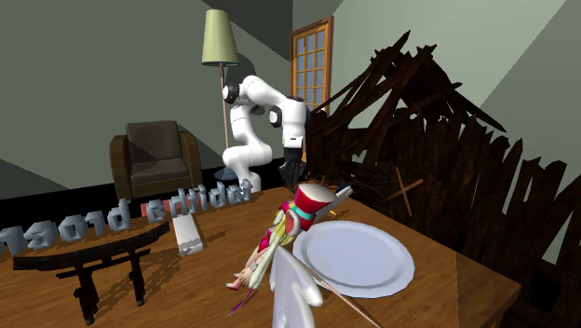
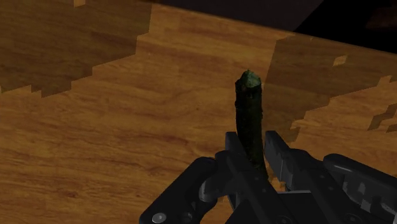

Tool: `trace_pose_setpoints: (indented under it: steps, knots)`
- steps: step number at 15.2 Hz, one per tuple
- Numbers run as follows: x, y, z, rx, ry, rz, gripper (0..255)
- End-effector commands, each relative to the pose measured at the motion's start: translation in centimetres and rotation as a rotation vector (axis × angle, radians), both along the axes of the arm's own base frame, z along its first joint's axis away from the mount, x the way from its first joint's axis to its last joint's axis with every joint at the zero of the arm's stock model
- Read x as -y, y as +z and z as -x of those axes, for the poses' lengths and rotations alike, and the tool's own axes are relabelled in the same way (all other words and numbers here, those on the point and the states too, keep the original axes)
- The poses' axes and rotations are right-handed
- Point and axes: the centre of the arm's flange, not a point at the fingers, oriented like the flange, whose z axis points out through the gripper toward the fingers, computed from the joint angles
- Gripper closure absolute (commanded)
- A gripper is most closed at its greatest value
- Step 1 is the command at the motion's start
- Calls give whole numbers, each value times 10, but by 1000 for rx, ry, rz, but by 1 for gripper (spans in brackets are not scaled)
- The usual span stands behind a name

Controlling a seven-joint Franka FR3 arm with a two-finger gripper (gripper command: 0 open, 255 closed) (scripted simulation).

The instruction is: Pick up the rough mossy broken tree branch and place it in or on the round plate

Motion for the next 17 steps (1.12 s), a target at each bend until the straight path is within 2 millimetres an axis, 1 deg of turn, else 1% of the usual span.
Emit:
trace_pose_setpoints:
  steps: [1,13,14,17]
  knots:
    - [0,10,0,0,0,0,255]
    - [0,73,0,0,0,0,255]
    - [0,76,0,0,0,0,255]
    - [-14,76,-37,0,0,0,255]
